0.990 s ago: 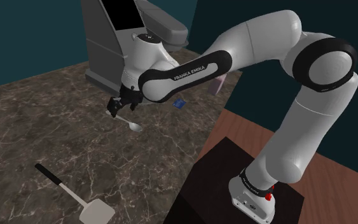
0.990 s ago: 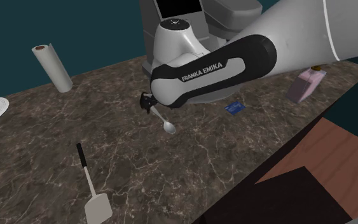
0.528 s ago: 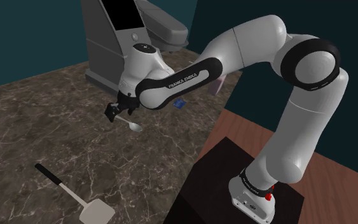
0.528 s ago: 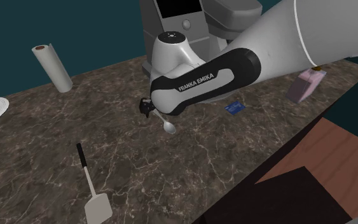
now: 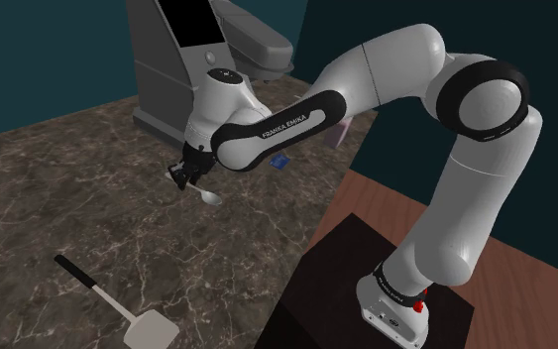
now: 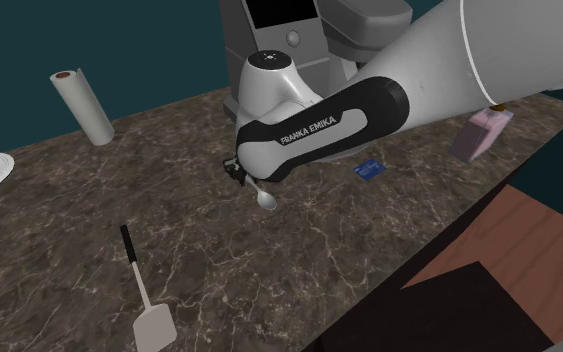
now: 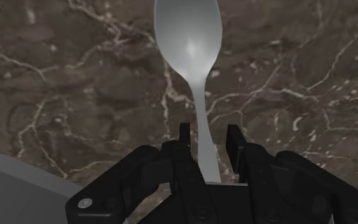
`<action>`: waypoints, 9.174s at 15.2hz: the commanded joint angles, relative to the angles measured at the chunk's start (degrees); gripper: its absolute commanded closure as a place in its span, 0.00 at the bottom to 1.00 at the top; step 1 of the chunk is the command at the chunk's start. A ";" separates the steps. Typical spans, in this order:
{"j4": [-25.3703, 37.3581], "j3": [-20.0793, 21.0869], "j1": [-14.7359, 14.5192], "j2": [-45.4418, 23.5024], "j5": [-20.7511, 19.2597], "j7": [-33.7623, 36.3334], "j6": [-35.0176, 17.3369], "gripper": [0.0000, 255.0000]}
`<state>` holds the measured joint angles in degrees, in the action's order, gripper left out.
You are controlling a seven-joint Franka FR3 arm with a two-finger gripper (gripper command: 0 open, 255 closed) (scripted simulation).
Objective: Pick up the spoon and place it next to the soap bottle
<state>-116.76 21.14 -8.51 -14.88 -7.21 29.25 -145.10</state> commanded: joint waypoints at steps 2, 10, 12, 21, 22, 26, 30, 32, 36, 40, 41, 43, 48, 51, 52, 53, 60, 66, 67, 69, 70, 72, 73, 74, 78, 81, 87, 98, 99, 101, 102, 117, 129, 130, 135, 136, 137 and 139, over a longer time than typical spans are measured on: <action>0.00 0.00 0.00 0.00 0.00 0.00 0.00 1.00; 0.48 0.25 0.20 0.90 0.60 -0.40 1.32 1.00; 1.01 0.47 0.37 1.78 1.18 -0.78 2.66 1.00; 4.02 1.13 0.93 5.20 3.38 -2.19 8.84 1.00; 4.42 1.17 0.97 5.53 3.58 -2.32 9.54 1.00; 6.15 1.32 1.12 6.73 4.29 -2.77 12.37 1.00; 8.09 1.41 1.23 7.74 4.88 -3.13 15.24 1.00; 9.14 1.45 1.28 8.17 5.12 -3.27 16.68 1.00; 11.40 1.50 1.34 8.89 5.52 -3.50 19.61 1.00; 13.86 1.53 1.37 9.43 5.81 -3.66 22.57 1.00; 14.54 1.54 1.37 9.51 5.85 -3.69 23.32 1.00; 15.90 1.55 1.38 9.67 5.93 -3.73 24.82 1.00; 19.58 1.59 1.34 9.82 6.01 -3.75 28.63 1.00; 21.98 1.63 1.30 9.74 5.98 -3.71 30.97 1.00; 22.82 1.64 1.27 9.68 5.95 -3.69 31.75 1.00; 23.68 1.65 1.25 9.61 5.92 -3.67 32.54 1.00; 30.25 1.79 0.97 8.66 5.48 -3.39 38.24 1.00; 36.56 1.97 0.52 7.20 4.79 -3.00 43.20 1.00; 33.95 1.46 1.59 9.37 6.05 -4.45 42.59 1.00; 29.20 0.32 3.48 13.44 8.39 -7.43 41.66 1.00; 27.03 -0.38 4.26 15.35 9.46 -8.94 41.32 1.00; 23.07 -1.90 5.61 18.94 11.39 -11.97 40.88 1.00; 21.25 -2.73 6.19 20.62 12.24 -13.48 40.75 1.00; 19.53 -3.57 6.74 22.23 13.01 -14.98 40.68 1.00; 13.56 -7.22 8.55 27.99 15.35 -20.86 40.86 1.00; 9.92 -10.12 9.72 31.66 16.39 -25.13 41.37 1.00; 4.57 -16.14 11.98 37.41 16.98 -33.38 42.97 1.00; 0.97 -27.75 16.42 42.50 14.90 -48.20 46.80 1.00; 1.03 -28.84 16.82 42.60 14.62 -49.56 47.16 1.00; 1.34 -31.05 17.62 42.61 14.06 -52.30 47.89 1.00; 1.59 -32.16 18.01 42.52 13.78 -53.68 48.25 1.00; -6.65 -37.06 20.05 43.25 12.41 -60.72 41.61 1.00; -16.03 -37.61 20.35 43.52 12.44 -62.30 32.63 1.00; -16.75 -37.68 20.35 43.46 12.46 -62.45 31.86 1.00; -20.17 -38.04 20.36 42.94 12.65 -63.25 28.00 1.00; -20.82 -38.13 20.35 42.80 12.70 -63.43 27.22 1.00; -21.46 -38.21 20.34 42.64 12.76 -63.60 26.44 1.00; -22.71 -38.39 20.30 42.27 12.89 -63.97 24.86 1.00</action>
<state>-138.86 -17.23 11.82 27.48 5.62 -34.64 -119.53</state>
